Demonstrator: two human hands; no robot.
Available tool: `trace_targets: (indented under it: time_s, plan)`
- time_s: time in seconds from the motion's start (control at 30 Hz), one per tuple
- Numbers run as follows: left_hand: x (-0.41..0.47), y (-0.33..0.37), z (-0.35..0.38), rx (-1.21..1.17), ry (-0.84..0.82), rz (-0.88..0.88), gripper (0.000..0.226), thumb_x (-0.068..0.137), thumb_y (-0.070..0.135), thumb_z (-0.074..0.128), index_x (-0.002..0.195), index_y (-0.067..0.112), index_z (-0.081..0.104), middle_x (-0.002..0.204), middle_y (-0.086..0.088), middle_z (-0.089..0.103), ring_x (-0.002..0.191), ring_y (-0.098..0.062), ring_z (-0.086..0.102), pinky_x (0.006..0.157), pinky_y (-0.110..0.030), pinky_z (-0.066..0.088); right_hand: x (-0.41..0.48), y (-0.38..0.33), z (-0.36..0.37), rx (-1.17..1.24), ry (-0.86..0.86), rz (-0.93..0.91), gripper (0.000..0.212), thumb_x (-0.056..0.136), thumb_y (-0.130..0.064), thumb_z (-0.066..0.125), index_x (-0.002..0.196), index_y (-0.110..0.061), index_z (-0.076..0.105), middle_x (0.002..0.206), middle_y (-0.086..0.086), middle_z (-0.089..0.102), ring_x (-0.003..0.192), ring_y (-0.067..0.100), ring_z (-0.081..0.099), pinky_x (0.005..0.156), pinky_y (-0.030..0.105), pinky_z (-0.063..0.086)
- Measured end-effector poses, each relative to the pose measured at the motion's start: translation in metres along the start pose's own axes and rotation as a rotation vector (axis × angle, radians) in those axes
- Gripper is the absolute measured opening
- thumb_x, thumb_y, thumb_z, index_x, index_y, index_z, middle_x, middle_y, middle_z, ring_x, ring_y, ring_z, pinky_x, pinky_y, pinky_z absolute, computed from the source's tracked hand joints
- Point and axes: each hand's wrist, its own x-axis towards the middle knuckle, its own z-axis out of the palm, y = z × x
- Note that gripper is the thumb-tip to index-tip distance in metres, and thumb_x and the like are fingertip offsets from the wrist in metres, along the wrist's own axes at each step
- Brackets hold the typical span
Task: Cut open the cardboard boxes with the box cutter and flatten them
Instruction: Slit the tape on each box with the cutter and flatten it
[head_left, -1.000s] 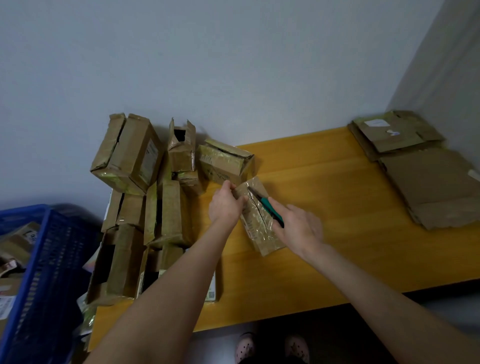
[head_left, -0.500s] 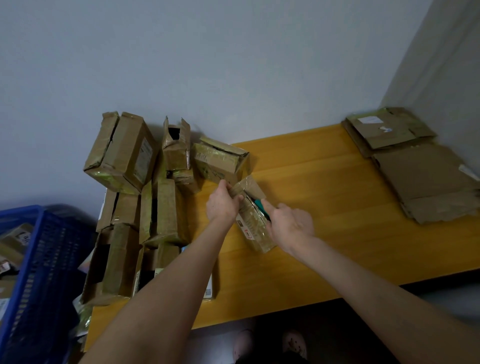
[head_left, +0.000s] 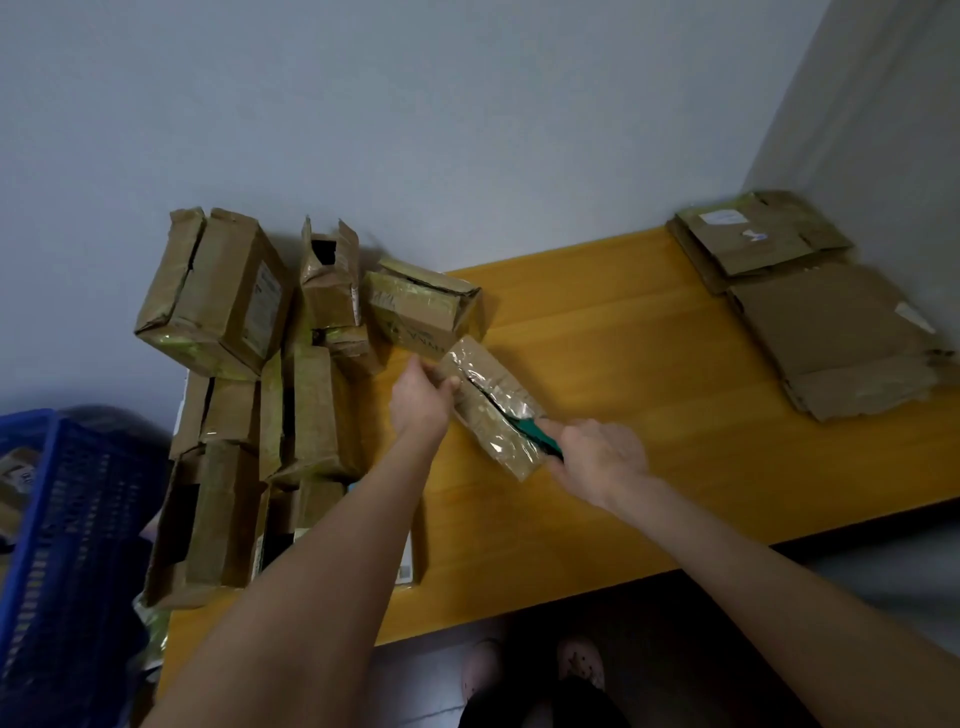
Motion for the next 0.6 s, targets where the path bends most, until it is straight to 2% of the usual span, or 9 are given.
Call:
trace_targets:
  time_s: [0.1, 0.2, 0.3, 0.37, 0.43, 0.5, 0.53, 0.57, 0.6]
  plan:
    - [0.004, -0.006, -0.008, -0.092, 0.038, -0.105, 0.025, 0.087, 0.025, 0.071, 0.101, 0.021, 0.051, 0.107, -0.005, 0.063, 0.099, -0.028, 0.065, 0.081, -0.047, 0.058, -0.003, 0.018, 0.011, 0.043, 0.038, 0.005, 0.032, 0.099, -0.034, 0.042, 0.129, -0.028, 0.052, 0.113, -0.001, 0.061, 0.095, 0.022, 0.064, 0.066, 0.028, 0.048]
    - [0.004, -0.012, -0.013, -0.134, 0.061, -0.169, 0.027, 0.087, 0.026, 0.07, 0.104, 0.019, 0.049, 0.102, -0.004, 0.06, 0.096, -0.028, 0.066, 0.079, -0.046, 0.059, 0.0, 0.02, 0.017, 0.308, 0.118, 0.089, 0.03, 0.099, -0.034, 0.044, 0.126, -0.024, 0.053, 0.114, 0.001, 0.057, 0.104, 0.025, 0.059, 0.073, 0.033, 0.046]
    - [0.006, -0.02, -0.019, -0.132, 0.079, -0.233, 0.038, 0.087, 0.031, 0.07, 0.114, 0.013, 0.049, 0.108, -0.008, 0.062, 0.094, -0.031, 0.067, 0.077, -0.046, 0.059, 0.014, 0.022, 0.015, 0.485, 0.209, 0.146, 0.032, 0.099, -0.03, 0.046, 0.13, -0.022, 0.049, 0.118, 0.003, 0.055, 0.107, 0.028, 0.057, 0.079, 0.038, 0.047]
    - [0.006, -0.022, -0.023, -0.072, 0.061, -0.244, 0.047, 0.088, 0.036, 0.067, 0.122, 0.011, 0.046, 0.116, -0.012, 0.06, 0.096, -0.032, 0.065, 0.078, -0.043, 0.058, 0.025, 0.024, 0.012, 0.63, 0.167, 0.209, 0.031, 0.1, -0.027, 0.048, 0.13, -0.018, 0.049, 0.114, 0.006, 0.058, 0.104, 0.03, 0.058, 0.079, 0.041, 0.049]
    - [0.001, -0.018, -0.028, 0.143, 0.043, -0.216, 0.054, 0.092, 0.037, 0.061, 0.131, 0.008, 0.039, 0.127, -0.015, 0.049, 0.104, -0.034, 0.06, 0.076, -0.037, 0.05, 0.031, 0.022, 0.012, 0.875, 0.095, 0.274, 0.03, 0.101, -0.024, 0.046, 0.129, -0.014, 0.048, 0.107, 0.007, 0.06, 0.097, 0.027, 0.061, 0.078, 0.041, 0.05]
    - [-0.004, -0.012, -0.032, 0.423, 0.082, -0.06, 0.057, 0.092, 0.032, 0.061, 0.137, 0.008, 0.035, 0.135, -0.018, 0.037, 0.115, -0.034, 0.051, 0.077, -0.038, 0.048, 0.035, 0.013, 0.015, 1.113, 0.027, 0.332, 0.028, 0.102, -0.022, 0.046, 0.129, -0.014, 0.047, 0.107, 0.006, 0.059, 0.097, 0.023, 0.062, 0.084, 0.043, 0.051]
    - [-0.005, -0.008, -0.034, 0.53, 0.08, 0.093, 0.063, 0.089, 0.031, 0.064, 0.14, 0.01, 0.033, 0.138, -0.017, 0.033, 0.122, -0.033, 0.045, 0.084, -0.038, 0.048, 0.037, 0.008, 0.017, 1.174, 0.007, 0.35, 0.028, 0.101, -0.021, 0.047, 0.128, -0.014, 0.048, 0.108, 0.006, 0.06, 0.098, 0.023, 0.063, 0.088, 0.043, 0.052]
    - [-0.007, -0.002, -0.034, 0.618, 0.011, 0.254, 0.072, 0.087, 0.03, 0.067, 0.145, 0.014, 0.029, 0.143, -0.016, 0.03, 0.129, -0.032, 0.039, 0.093, -0.039, 0.047, 0.04, 0.004, 0.02, 1.205, -0.006, 0.366, 0.027, 0.101, -0.021, 0.048, 0.127, -0.014, 0.049, 0.109, 0.008, 0.06, 0.099, 0.024, 0.063, 0.091, 0.045, 0.051]
    - [-0.006, 0.003, -0.033, 0.688, -0.13, 0.39, 0.083, 0.084, 0.031, 0.07, 0.15, 0.019, 0.021, 0.15, -0.014, 0.025, 0.136, -0.031, 0.032, 0.103, -0.042, 0.041, 0.042, -0.001, 0.022, 1.23, -0.017, 0.381, 0.025, 0.101, -0.021, 0.048, 0.125, -0.013, 0.05, 0.109, 0.01, 0.061, 0.1, 0.026, 0.063, 0.093, 0.048, 0.05]
